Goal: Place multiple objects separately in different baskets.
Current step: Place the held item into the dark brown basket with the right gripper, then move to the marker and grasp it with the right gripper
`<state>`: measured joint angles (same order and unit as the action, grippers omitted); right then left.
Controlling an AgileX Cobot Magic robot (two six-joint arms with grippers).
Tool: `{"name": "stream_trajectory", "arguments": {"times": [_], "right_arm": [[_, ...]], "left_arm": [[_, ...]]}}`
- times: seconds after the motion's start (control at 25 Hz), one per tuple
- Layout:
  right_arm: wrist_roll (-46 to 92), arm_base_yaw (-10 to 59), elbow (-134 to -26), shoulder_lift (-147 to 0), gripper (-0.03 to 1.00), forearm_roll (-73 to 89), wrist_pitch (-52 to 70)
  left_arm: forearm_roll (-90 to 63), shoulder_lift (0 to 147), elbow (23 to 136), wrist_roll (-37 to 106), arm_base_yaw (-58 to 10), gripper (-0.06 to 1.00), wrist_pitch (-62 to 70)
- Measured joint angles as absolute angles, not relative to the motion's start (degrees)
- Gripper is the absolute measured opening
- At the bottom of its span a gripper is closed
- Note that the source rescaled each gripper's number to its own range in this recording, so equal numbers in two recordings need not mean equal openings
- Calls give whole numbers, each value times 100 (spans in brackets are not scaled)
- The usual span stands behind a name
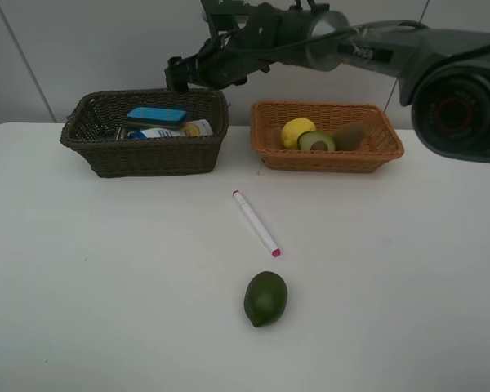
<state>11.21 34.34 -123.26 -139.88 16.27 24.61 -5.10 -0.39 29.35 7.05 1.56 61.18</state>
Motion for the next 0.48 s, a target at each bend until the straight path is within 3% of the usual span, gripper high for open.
{"name": "stream_trajectory", "arguments": {"times": [0.16, 0.48], "right_arm": [[1104, 3434, -12326, -13738, 99, 1618, 3231], [839, 3434, -12345, -12912, 99, 1349, 6140]], "left_arm": [[-510, -39, 2935, 705, 156, 100, 6118], [-510, -39, 2935, 705, 156, 100, 6118]]}}
